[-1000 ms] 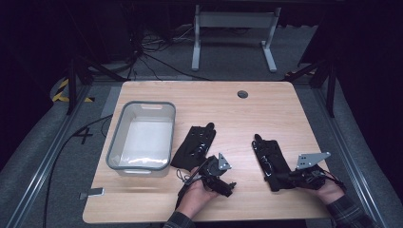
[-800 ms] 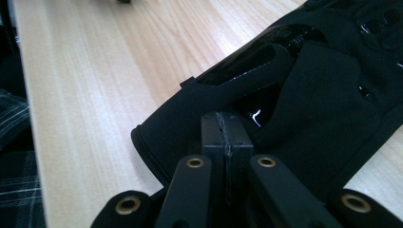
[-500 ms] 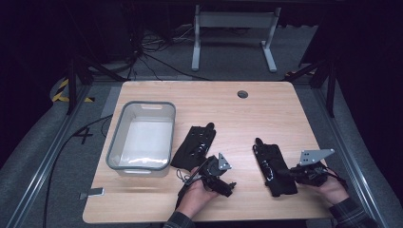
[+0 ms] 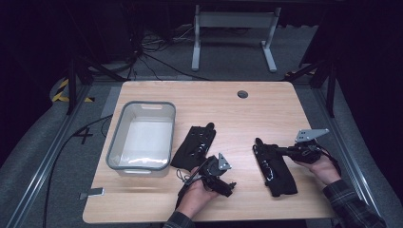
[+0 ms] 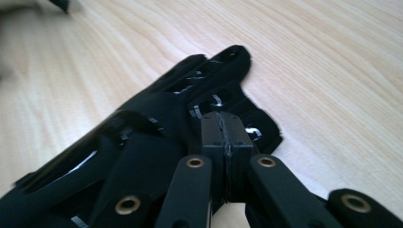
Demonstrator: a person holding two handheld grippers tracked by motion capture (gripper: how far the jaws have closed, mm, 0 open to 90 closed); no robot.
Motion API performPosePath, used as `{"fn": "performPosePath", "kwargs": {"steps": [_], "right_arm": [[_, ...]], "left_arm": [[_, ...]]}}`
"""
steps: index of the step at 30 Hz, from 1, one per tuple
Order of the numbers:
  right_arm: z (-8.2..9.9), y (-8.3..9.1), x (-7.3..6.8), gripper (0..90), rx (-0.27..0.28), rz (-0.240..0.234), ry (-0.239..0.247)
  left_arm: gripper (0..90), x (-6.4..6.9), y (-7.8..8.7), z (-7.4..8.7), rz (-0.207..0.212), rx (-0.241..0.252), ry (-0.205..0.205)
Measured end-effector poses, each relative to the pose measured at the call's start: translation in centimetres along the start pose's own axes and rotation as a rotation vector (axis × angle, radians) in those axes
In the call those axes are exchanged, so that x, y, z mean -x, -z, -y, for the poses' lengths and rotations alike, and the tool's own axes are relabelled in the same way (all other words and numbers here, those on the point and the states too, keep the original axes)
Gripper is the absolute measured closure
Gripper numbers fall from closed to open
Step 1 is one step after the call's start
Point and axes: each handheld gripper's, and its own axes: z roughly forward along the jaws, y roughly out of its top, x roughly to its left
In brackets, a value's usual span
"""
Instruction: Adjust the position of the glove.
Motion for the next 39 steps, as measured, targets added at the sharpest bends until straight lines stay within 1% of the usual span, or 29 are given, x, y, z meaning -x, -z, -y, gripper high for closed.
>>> {"fn": "performPosePath", "kwargs": {"steps": [4,8,11,17,22,24,27,29,31,32,34,36,37,39], "right_arm": [[-0.1,-0.6,0.4,90.0,-0.007,0.008,-0.004],[0.2,-1.4,0.7,90.0,-0.046,0.006,-0.005],[0.3,-1.5,0.7,90.0,-0.043,0.005,-0.009],[0.8,-1.1,0.4,90.0,-0.049,-0.001,-0.009],[1.7,-0.1,-0.3,90.0,-0.054,-0.014,-0.009],[1.9,0.2,-0.6,90.0,-0.06,-0.021,-0.002],[2.0,0.3,-0.8,90.0,-0.058,-0.02,0.003],[1.9,0.5,-0.9,90.0,-0.043,-0.022,0.006],[1.8,1.0,-1.1,89.4,-0.013,-0.022,0.006],[1.7,1.4,-1.2,82.0,0.008,-0.015,0.003],[1.9,1.9,-1.2,75.7,0.024,0.007,-0.01],[2.2,2.3,-1.0,65.6,0.033,0.039,-0.03],[2.4,2.4,-0.9,61.4,0.035,0.047,-0.041],[3.0,2.6,-0.4,50.5,0.034,0.073,-0.074]], "left_arm": [[0.1,0.0,0.0,0.0,0.0,0.0,-0.001],[0.1,0.0,0.0,0.0,0.0,0.0,0.0],[0.1,0.0,0.0,0.0,0.0,0.0,0.0],[0.1,0.0,0.0,0.0,0.001,0.0,0.001],[0.1,0.0,0.0,0.0,0.0,-0.001,0.0],[0.1,0.0,0.0,0.0,0.0,-0.001,0.001],[0.1,0.0,0.0,0.0,0.0,-0.001,0.0],[0.1,0.0,0.0,0.0,-0.001,0.0,0.002],[0.1,0.0,0.0,0.0,-0.003,-0.002,0.004],[0.1,0.0,0.0,0.0,-0.003,-0.002,0.004],[0.1,0.0,0.0,0.0,-0.002,-0.001,0.004],[0.1,0.0,0.0,0.0,-0.002,0.0,0.003],[0.1,0.0,0.0,0.0,-0.002,0.0,0.003],[0.1,0.0,0.0,0.0,-0.003,-0.002,0.004]]}}
